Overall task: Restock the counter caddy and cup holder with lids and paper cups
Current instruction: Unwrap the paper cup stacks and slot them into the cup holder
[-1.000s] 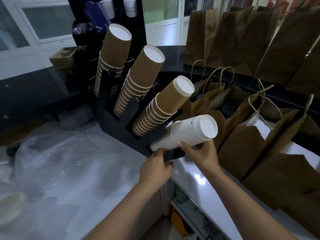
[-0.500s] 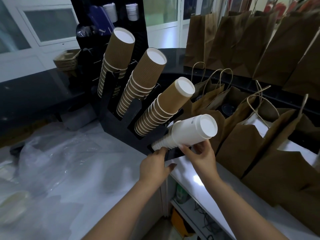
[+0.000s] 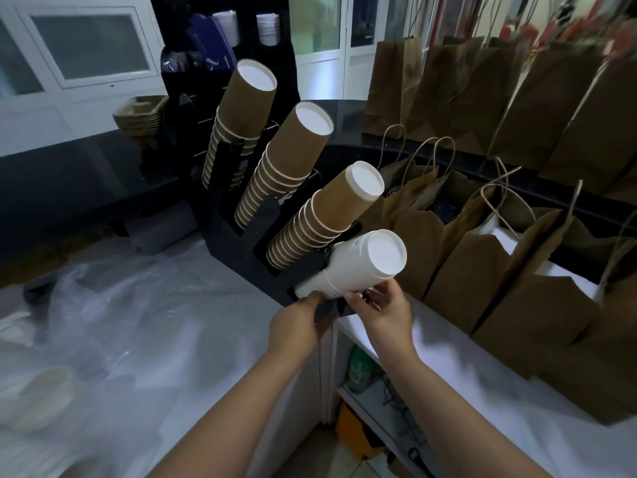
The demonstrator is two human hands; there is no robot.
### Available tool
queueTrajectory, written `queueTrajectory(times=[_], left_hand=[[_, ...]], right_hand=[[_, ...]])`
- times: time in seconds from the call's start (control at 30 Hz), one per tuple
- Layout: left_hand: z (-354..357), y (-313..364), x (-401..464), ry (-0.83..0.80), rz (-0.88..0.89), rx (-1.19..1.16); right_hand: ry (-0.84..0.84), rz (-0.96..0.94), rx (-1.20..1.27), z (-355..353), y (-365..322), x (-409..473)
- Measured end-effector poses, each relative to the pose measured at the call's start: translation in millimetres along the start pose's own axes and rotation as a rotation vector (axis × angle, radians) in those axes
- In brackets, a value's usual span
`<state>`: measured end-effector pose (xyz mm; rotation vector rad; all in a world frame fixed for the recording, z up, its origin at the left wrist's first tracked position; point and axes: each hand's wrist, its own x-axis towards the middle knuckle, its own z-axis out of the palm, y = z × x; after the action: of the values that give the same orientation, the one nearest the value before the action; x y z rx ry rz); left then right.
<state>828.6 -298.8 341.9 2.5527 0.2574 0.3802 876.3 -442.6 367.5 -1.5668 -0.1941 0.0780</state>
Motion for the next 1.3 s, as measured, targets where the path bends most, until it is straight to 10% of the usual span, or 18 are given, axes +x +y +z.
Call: queueTrajectory(times=[0.5,0.73,1.0,1.3], left_hand=[[-62,-45,-73,-0.14,-0.312,-0.371],[-65,2,-76,-0.176,-0.397,-0.681],[-53,40,-58,-0.068,-0.595,-0.884],[-39,51,-44,0.145,-0.56,-0.868]], right_hand=[[-0.238,0.048,-0.097,38,-25,-100],[0.044,-0.019,-0.168,0,-49,-77],[-0.401,0.24,0.112,0,-52,-41],[-0.753,-0.046,-0.008,-24,-53,-14]])
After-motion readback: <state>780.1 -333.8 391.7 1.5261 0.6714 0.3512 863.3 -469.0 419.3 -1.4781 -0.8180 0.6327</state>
